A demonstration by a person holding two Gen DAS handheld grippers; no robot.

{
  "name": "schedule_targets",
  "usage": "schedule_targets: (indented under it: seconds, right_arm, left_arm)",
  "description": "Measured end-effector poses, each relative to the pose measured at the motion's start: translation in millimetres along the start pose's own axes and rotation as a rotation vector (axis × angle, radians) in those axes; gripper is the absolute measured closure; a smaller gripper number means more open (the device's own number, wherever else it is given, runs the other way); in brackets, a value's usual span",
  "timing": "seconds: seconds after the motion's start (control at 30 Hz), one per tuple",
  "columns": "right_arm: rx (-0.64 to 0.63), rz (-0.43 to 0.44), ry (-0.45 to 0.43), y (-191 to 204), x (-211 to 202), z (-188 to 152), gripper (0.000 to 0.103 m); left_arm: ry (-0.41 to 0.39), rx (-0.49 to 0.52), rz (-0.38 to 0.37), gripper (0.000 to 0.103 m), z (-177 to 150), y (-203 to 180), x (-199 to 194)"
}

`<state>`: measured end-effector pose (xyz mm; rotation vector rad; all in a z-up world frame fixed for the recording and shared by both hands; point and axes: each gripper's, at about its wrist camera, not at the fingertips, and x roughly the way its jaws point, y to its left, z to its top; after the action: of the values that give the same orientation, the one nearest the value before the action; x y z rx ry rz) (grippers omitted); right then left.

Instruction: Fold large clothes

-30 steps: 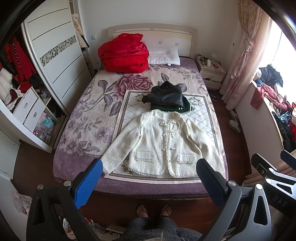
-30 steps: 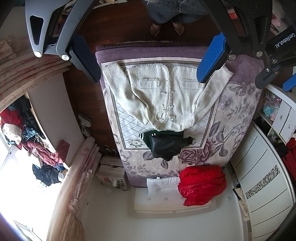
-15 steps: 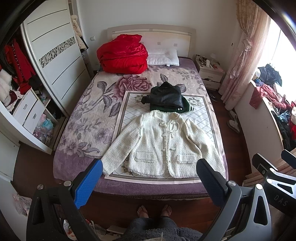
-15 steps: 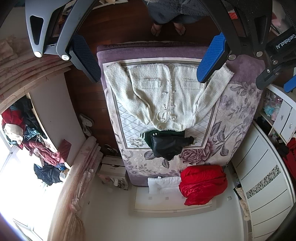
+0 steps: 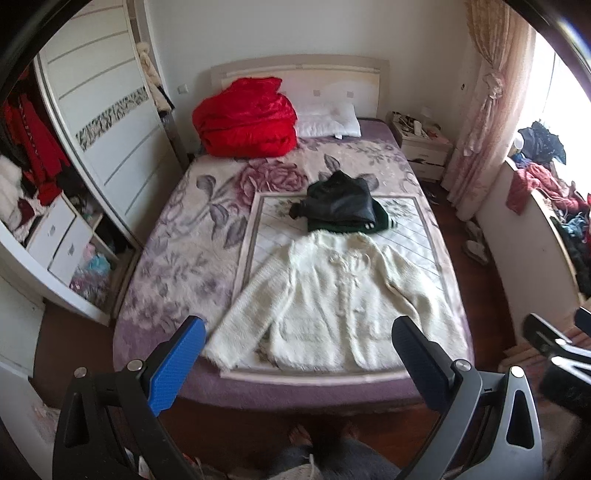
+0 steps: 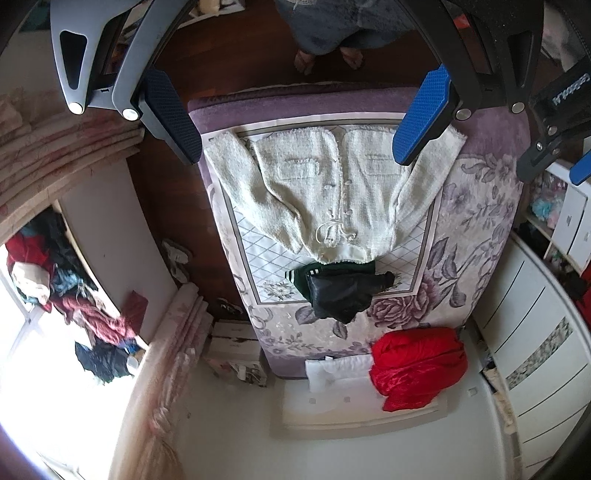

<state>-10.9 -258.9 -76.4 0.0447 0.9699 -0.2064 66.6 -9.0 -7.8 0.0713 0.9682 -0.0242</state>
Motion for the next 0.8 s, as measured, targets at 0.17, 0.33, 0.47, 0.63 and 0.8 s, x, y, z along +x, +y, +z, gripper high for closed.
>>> schedule_targets:
  seconds: [0.17,0.33,0.47,0.63,0.8]
  right_arm:
    - [0.125,-0.024,0.054,-21,77,3,0.000]
    - [0.355,-0.015,0.236,-94,196,-23,0.026]
    - [0.629,0.083,0.381,-163,313,-74,0.026]
    - [0.964,0.171,0.522,-229,468,-165,0.026]
    - [1.230,0.083,0.560,-273,587,-246,0.026]
  left_arm:
    - [0.008,0.031,0.096,0.000,0,1,78]
    - [0.141,0.022,0.131,0.000,-6,-13,170]
    - [0.190,0.038,0.174,0.000,-13,-45,236]
    - [0.248,0.097,0.171,0.000,-27,-95,326]
    - [0.358,0.136,0.162,0.000,-57,-136,424]
